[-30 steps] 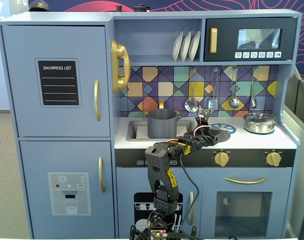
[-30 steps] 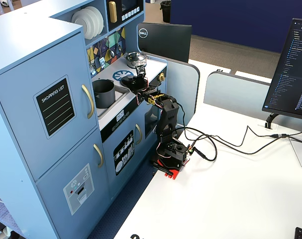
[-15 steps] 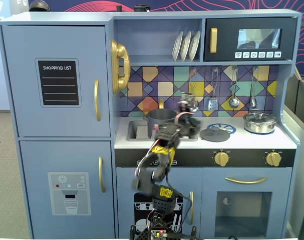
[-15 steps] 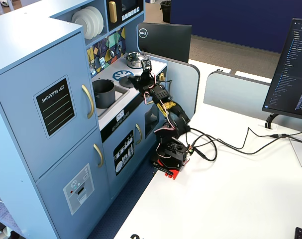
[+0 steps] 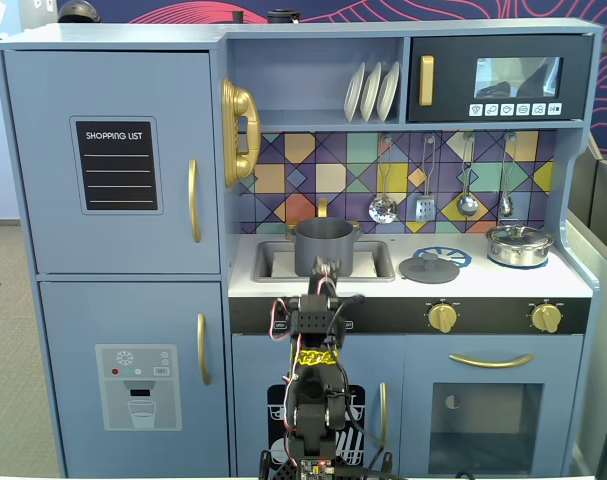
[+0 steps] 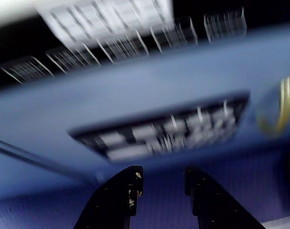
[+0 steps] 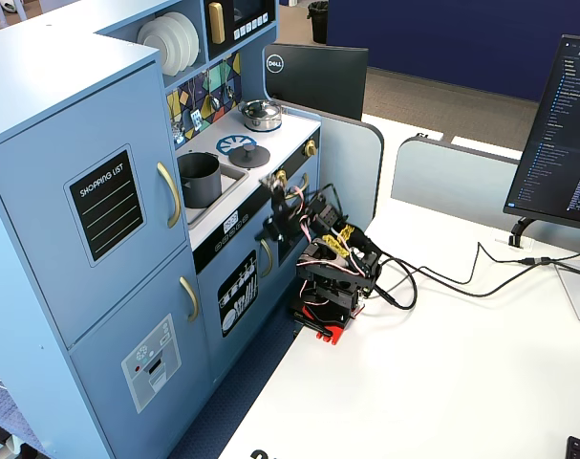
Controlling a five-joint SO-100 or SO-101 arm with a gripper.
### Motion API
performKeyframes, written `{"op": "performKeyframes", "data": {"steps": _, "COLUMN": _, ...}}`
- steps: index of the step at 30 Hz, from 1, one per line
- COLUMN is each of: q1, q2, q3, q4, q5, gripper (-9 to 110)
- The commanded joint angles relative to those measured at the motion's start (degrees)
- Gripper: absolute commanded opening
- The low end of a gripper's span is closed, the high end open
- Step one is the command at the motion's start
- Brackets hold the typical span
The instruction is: Take off the lid from the gray recipient and place it on the counter
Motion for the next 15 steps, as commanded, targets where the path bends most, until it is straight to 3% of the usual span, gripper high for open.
{"op": "performKeyframes", "data": {"steps": 1, "q1": -2.11, "q2": 2.46, "q3": 8.35, "q4": -5.01, "q5": 1.85, "gripper": 0}}
{"op": "performKeyframes", "data": {"steps": 7, "q1": -3.78, "q2": 6.06, "q3": 19.60, "q4": -7.47, "q5": 1.49, "gripper": 0}}
{"op": "performKeyframes", "data": {"steps": 15, "q1": -3.60, "q2": 6.15, "q3": 23.55, "q4": 5.98, "q5": -3.69, "gripper": 0}}
